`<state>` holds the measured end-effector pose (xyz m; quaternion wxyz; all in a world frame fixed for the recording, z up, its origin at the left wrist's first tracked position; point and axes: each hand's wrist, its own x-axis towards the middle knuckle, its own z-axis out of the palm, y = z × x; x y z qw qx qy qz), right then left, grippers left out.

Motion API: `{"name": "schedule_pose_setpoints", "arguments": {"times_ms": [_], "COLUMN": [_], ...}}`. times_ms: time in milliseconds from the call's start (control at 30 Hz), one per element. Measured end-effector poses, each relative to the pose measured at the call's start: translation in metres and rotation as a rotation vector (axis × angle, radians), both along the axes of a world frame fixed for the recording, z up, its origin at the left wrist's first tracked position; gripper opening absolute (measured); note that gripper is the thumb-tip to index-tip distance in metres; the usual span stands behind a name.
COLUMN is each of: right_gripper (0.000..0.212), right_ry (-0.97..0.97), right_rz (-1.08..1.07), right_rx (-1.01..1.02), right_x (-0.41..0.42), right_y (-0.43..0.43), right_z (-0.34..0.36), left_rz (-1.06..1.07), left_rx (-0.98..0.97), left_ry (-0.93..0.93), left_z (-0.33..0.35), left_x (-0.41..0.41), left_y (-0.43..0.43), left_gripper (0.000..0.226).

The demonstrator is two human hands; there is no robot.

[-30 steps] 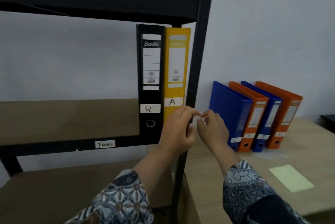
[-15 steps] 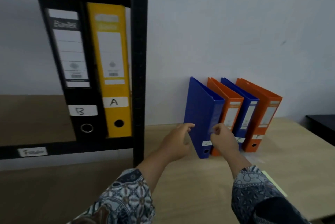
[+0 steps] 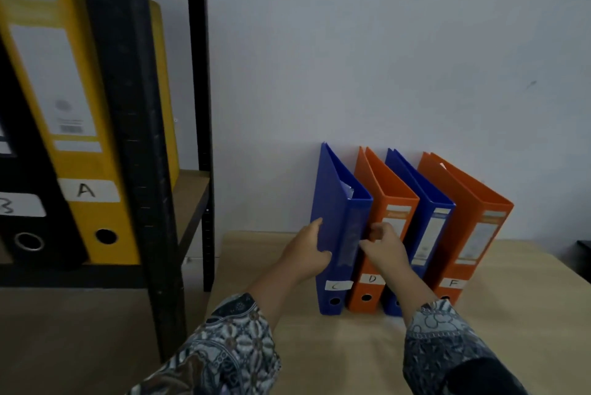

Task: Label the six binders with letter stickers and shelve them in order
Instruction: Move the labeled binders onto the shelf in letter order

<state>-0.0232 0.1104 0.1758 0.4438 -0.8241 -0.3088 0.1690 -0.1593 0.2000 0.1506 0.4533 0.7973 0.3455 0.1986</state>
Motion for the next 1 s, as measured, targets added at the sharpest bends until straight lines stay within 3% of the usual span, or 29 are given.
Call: {"name": "schedule_pose_setpoints", "arguments": {"times_ms": [267, 533, 767, 1000], "right_gripper": [0.04, 0.03, 0.042, 0.028], "right_ry": [0.042, 0.015, 0.153, 0.379], "right_rz": [0.118, 0.247, 0.372, 0.383], "right_rx": [0.036, 0.015, 0.073, 0.218], "right_x": [0.005, -0.015, -0.057, -0.105], "right_y": [0.021, 0.026, 0.014, -0.02], "right_z": [-0.015, -0.019, -0.014, 0.001], "left_rz": [0.004, 0.102, 0.108, -0.006], "left_rx": [-0.231, -0.268, -0.221, -0.195], "left_ry": [0.002, -0.168, -0.224, -0.172], "left_z": [-0.034, -0.012, -0.002, 0.026], "left_x": [0.051, 0.01, -0.035, -0.093], "left_y": [0.019, -0.001, -0.014, -0.03], "left_gripper": [0.086, 0.051, 0.06, 0.076]}}
